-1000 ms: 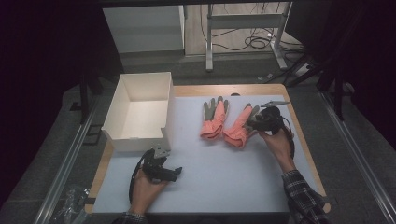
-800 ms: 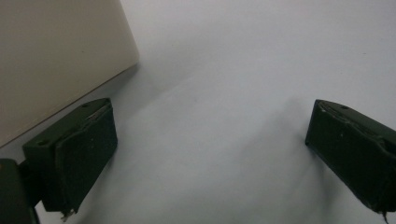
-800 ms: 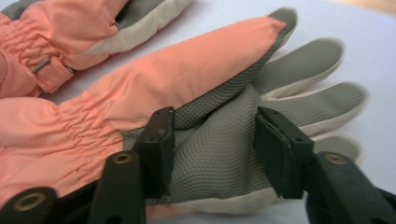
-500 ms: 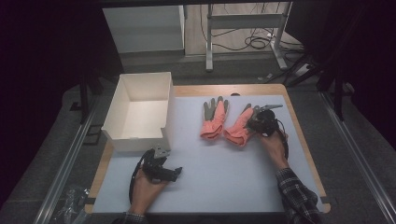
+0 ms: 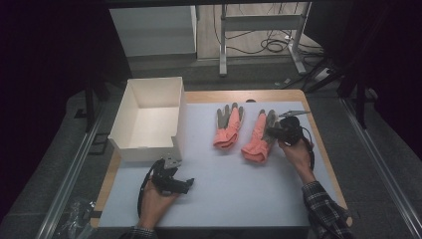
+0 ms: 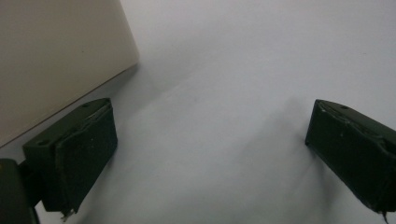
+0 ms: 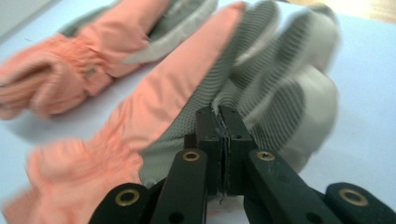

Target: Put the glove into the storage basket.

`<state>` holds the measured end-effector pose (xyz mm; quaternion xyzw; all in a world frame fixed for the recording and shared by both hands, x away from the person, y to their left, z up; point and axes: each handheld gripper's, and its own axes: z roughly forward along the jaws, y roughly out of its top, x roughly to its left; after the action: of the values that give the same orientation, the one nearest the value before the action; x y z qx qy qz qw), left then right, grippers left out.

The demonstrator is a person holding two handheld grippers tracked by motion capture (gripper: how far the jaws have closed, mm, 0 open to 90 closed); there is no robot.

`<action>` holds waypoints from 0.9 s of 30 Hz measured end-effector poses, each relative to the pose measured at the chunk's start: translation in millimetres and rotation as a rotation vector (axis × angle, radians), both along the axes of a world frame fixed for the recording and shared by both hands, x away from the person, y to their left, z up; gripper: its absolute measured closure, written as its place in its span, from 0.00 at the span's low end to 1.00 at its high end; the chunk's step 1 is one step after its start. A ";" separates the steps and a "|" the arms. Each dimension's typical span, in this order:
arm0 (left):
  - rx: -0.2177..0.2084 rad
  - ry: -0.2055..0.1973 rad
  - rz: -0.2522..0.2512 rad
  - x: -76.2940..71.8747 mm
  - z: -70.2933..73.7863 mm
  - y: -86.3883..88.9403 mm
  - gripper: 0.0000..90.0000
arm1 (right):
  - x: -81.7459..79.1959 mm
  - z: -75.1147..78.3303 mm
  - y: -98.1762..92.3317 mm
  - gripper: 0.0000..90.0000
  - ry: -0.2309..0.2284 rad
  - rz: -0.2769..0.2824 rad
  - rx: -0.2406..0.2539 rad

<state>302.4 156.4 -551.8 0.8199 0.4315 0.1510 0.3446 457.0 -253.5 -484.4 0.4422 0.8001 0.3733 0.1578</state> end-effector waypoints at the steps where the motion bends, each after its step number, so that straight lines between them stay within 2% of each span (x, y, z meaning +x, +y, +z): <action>1: 0.000 0.000 0.000 0.0 0.0 0.0 0.02 | -2.1 2.9 -1.4 0.97 -0.002 0.009 0.010; 4: 0.000 0.000 0.000 0.0 0.0 0.0 0.02 | -7.2 8.7 -2.9 0.97 -0.004 0.032 0.022; 6: 0.000 0.000 0.000 0.0 0.0 0.0 0.02 | -16.9 16.3 -4.1 0.97 -0.002 0.064 0.031; 16: 0.001 0.000 0.000 0.0 0.0 0.0 0.02 | -54.7 29.8 -6.6 0.98 0.001 0.199 0.093; 24: 0.001 0.000 0.000 0.0 0.0 0.0 0.02 | -89.5 25.2 1.8 0.98 0.041 0.317 0.130; 25: 0.001 0.000 0.000 0.0 0.0 0.0 0.02 | -89.5 25.2 1.8 0.98 0.041 0.317 0.130; 27: 0.001 0.000 0.000 0.0 0.0 0.0 0.02 | -99.0 20.0 6.6 0.98 0.057 0.365 0.143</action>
<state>302.4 156.4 -551.8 0.8200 0.4314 0.1512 0.3443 357.9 -246.9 -464.5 0.3104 0.8425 0.4390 0.0329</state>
